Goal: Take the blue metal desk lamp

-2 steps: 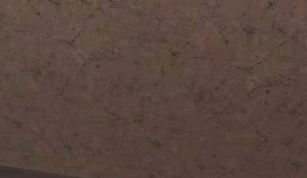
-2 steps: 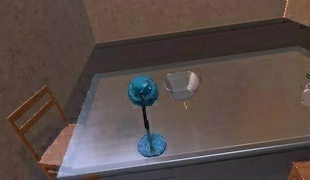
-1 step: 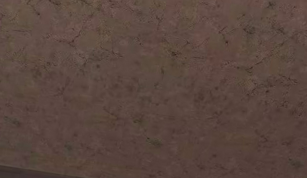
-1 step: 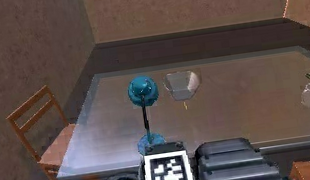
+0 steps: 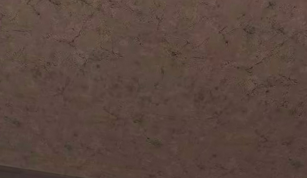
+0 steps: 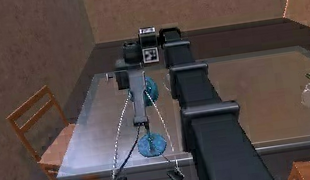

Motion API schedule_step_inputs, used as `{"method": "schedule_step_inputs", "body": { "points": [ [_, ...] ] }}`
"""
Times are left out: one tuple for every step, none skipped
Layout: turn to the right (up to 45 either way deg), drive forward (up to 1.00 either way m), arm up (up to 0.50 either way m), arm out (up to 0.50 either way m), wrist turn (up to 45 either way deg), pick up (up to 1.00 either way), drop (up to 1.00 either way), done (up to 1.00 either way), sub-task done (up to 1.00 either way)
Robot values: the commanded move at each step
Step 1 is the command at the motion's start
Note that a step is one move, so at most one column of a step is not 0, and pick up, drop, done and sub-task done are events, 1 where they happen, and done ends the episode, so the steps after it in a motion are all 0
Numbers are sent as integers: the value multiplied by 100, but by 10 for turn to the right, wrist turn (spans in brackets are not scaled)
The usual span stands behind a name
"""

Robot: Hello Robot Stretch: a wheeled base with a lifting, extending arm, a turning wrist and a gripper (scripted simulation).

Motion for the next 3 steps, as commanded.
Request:
{"method": "schedule_step_inputs", "body": {
  "points": [
    [0, 0, 0, 0, 450, 0, 0, 0, 0],
    [0, 0, 0, 0, 450, 0, 0, 0, 0],
    [0, 0, 0, 0, 450, 0, 0, 0, 0]
  ]
}}
